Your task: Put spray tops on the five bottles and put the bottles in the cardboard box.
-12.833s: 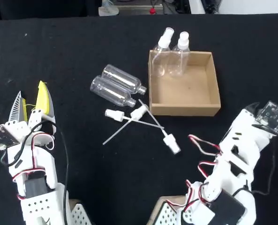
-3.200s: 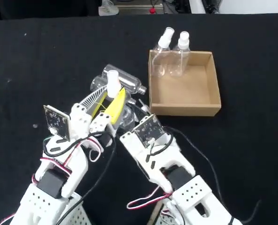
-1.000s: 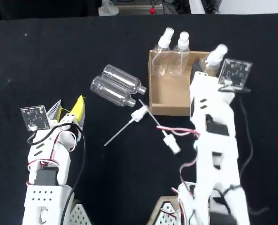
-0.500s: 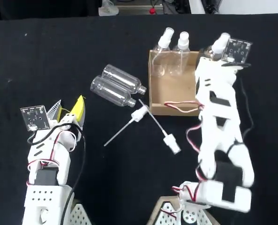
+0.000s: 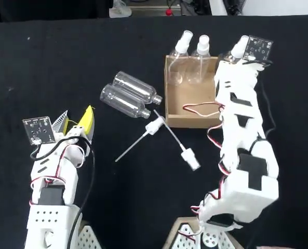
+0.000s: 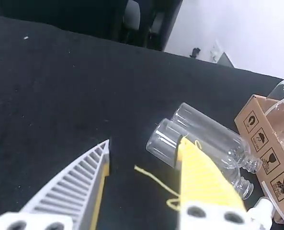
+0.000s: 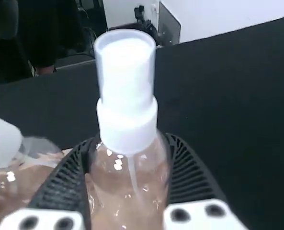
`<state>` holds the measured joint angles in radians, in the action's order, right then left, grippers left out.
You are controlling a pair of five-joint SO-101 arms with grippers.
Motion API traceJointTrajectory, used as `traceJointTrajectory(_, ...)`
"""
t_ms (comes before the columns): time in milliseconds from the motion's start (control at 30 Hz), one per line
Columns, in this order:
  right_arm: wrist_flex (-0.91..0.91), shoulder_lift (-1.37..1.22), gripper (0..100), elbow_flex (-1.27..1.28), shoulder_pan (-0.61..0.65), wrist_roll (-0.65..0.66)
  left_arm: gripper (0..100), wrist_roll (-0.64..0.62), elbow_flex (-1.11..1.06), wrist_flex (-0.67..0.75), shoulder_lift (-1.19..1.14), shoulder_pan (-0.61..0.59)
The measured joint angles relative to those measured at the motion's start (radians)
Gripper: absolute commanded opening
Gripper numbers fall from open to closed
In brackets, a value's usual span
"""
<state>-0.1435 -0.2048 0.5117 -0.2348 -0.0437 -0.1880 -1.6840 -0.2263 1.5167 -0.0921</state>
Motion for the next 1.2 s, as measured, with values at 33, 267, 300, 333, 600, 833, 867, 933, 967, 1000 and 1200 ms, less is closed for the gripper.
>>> traceJointTrajectory(33, 0.0, -0.012, 2.5, -0.008, 0.0, 0.0, 22, 0.0, 0.0, 0.0, 0.0, 0.0)
traceJointTrajectory(267, -0.115, -0.068, 2.5, -0.011, 0.0, 0.0, 22, 0.0, 0.0, 0.0, 0.0, 0.0)
traceJointTrajectory(300, -0.15, -0.075, 2.5, -0.011, 0.0, 0.0, 22, 0.0, 0.0, 0.0, 0.0, 0.0)
traceJointTrajectory(333, -0.183, -0.083, 2.5, -0.011, 0.0, 0.0, 22, 0.0, 0.0, 0.0, 0.0, 0.0)
traceJointTrajectory(600, -0.242, -0.16, 2.5, -0.011, 0.009, 0.0, 22, 0.0, 0.0, 0.0, 0.0, 0.0)
traceJointTrajectory(833, -0.252, -0.196, 2.8, -0.041, 0.008, 0.0, 22, 0.0, 0.0, 0.0, 0.0, 0.0)
traceJointTrajectory(867, -0.252, -0.203, 2.8, -0.043, 0.008, 0.0, 22, 0.0, 0.0, 0.0, 0.0, 0.0)
traceJointTrajectory(933, -0.252, -0.204, 2.9, -0.043, 0.008, 0.0, 22, 0.0, 0.0, 0.0, 0.0, 0.0)
traceJointTrajectory(967, -0.252, -0.204, 2.9, -0.043, 0.009, 0.0, 22, 0.0, 0.0, 0.0, 0.0, 0.0)
traceJointTrajectory(1000, -0.252, -0.204, 2.9, -0.043, 0.009, 0.002, 22, 0.0, 0.0, 0.0, 0.0, 0.0)
traceJointTrajectory(1200, -0.252, -0.204, 3.0, -0.043, 0.009, 0.002, 22, 0.0, 0.0, 0.0, 0.0, 0.0)
